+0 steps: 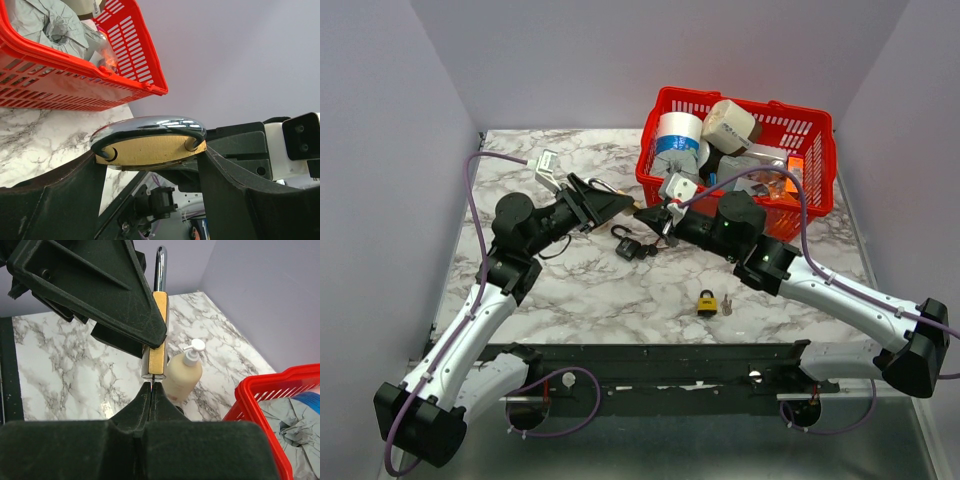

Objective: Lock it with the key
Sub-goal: Lock the lock, then place the key at the center of the board.

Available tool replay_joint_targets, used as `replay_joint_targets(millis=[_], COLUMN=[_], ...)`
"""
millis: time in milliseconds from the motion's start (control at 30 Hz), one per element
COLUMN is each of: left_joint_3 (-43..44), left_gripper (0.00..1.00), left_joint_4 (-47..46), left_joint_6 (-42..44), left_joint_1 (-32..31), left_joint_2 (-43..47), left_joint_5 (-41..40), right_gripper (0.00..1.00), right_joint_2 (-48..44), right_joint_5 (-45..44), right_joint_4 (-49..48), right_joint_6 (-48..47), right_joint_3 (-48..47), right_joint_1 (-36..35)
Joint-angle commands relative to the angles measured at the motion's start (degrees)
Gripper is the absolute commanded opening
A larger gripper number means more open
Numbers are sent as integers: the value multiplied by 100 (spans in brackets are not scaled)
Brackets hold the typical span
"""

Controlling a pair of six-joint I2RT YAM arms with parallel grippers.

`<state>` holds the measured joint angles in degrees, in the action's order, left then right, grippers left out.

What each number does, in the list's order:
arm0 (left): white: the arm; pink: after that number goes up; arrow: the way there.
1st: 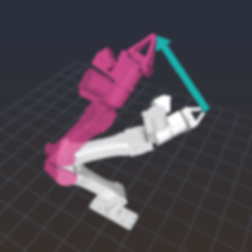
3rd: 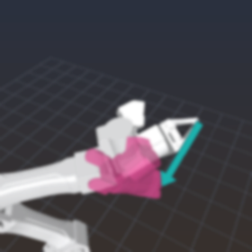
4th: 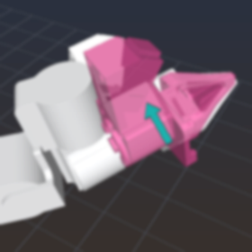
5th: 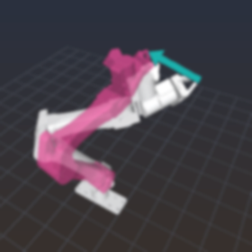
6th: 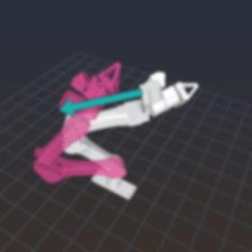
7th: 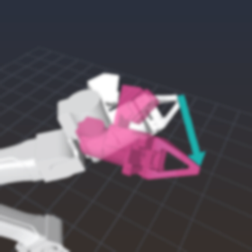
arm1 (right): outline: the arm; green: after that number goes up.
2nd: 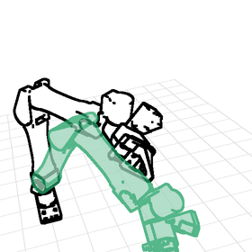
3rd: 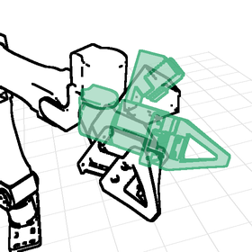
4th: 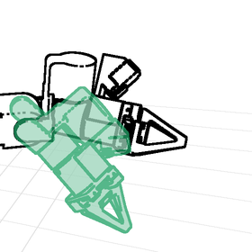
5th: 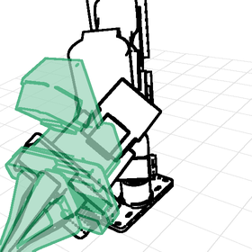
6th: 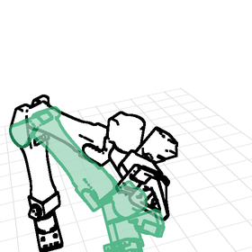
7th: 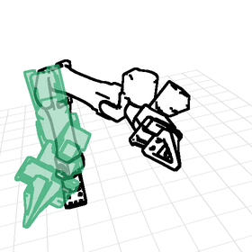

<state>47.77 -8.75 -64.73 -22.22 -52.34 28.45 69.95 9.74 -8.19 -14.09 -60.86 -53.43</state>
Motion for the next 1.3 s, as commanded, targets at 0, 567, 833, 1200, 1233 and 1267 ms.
replay_joint_targets(millis=[0, 567, 833, 1200, 1233, 1267], left_joint_3=[163, 417, 180, 75, 75, 75], left_gripper=[0, 0, 0, 0, 0, 0], left_joint_4=[-197, 646, 717, 629, 629, 647], left_joint_6=[75, 777, 611, 567, 567, 567], left_joint_1=[51, 481, 649, 657, 666, 675], left_joint_2=[171, 294, 329, 285, 268, 259], left_joint_5=[-655, -955, -929, -1025, -1017, -1008], right_gripper=[1, 1, 1, 1, 1, 1], right_joint_2=[-394, -1484, -1625, -1178, -1055, -993], right_joint_5=[89, 107, 661, -1992, -2028, -1976], right_joint_4=[177, 2154, 2771, 1724, 1550, 1418], right_joint_6=[301, 1303, 1960, 5019, 5082, 5117], right_joint_3=[223, 1550, 2078, 3088, 3141, 3203], right_joint_1=[-36, -45, -36, -45, -36, -45])
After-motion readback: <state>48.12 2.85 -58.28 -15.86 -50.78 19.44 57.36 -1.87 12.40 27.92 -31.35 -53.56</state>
